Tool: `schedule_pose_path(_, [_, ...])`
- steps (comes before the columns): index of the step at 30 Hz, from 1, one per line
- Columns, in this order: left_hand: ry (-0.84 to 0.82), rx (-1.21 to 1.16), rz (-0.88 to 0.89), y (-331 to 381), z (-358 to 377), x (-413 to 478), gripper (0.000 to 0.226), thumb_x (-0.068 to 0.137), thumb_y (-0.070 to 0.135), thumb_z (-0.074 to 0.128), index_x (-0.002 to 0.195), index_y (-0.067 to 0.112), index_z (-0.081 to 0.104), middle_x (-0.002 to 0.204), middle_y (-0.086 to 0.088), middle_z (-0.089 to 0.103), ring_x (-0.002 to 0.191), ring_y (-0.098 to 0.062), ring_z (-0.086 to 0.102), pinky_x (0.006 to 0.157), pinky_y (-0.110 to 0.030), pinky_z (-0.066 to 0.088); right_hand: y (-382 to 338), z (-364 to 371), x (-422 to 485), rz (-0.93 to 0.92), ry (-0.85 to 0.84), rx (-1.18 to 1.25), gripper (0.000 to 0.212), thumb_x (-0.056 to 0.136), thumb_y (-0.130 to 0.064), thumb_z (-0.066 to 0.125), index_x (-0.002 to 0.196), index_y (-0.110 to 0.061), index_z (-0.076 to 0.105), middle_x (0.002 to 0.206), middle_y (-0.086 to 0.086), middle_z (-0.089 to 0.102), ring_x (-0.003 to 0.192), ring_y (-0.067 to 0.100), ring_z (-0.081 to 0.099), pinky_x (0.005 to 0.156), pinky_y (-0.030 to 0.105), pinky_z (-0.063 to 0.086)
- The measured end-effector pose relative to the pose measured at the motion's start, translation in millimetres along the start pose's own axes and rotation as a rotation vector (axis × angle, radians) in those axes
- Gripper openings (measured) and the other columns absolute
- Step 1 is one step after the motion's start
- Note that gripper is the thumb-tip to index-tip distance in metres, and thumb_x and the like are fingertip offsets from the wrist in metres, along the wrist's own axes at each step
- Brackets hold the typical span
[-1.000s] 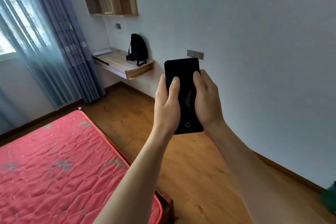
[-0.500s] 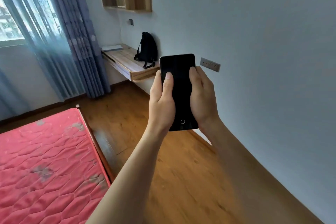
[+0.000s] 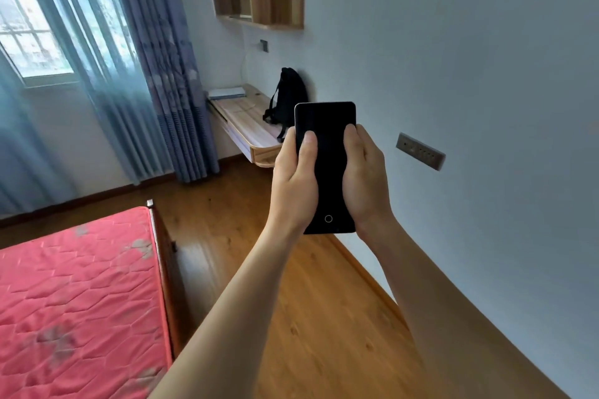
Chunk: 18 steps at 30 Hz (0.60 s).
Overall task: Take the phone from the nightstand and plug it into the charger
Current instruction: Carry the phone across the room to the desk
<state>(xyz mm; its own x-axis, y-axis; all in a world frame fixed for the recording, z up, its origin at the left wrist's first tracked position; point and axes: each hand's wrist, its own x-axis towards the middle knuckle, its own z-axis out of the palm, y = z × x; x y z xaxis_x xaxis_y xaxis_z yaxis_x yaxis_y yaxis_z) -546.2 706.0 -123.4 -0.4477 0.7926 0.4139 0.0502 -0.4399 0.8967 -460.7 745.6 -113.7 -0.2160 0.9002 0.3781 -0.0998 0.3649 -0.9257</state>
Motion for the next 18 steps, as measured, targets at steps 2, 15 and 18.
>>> schedule_pose_path(2, [0.023,0.017,0.01,-18.5,11.0,29.9,0.023,0.114,0.024,0.039,0.109,0.023,0.062,0.094,0.009,0.069,0.09,-0.006,0.067,0.083,-0.03,0.06,20.1,-3.0,36.7,0.007,-0.021,0.0,0.031,0.111,-0.034,0.036,0.109,-0.021,0.065,0.101,0.0,0.073,0.097,0.018,0.074,0.078,0.029,0.062])
schedule_pose_path(15, [0.23,0.122,0.064,-93.6,37.2,210.7,0.024,0.112,0.026,0.04,0.113,0.02,0.063,0.1,0.003,0.069,0.091,-0.007,0.068,0.077,-0.021,0.059,90.4,19.4,242.7,0.009,-0.225,0.088,0.035,0.113,-0.029,0.035,0.106,-0.013,0.066,0.107,0.012,0.074,0.101,0.027,0.073,0.09,0.044,0.063])
schedule_pose_path(18, [0.27,0.131,0.067,-114.8,17.5,244.0,0.023,0.112,0.026,0.042,0.108,0.023,0.064,0.094,0.01,0.071,0.088,-0.004,0.069,0.077,-0.021,0.059,112.7,44.0,273.4,0.0,-0.291,0.097,0.035,0.112,-0.029,0.035,0.091,-0.034,0.063,0.086,-0.021,0.075,0.085,-0.004,0.072,0.073,0.014,0.058])
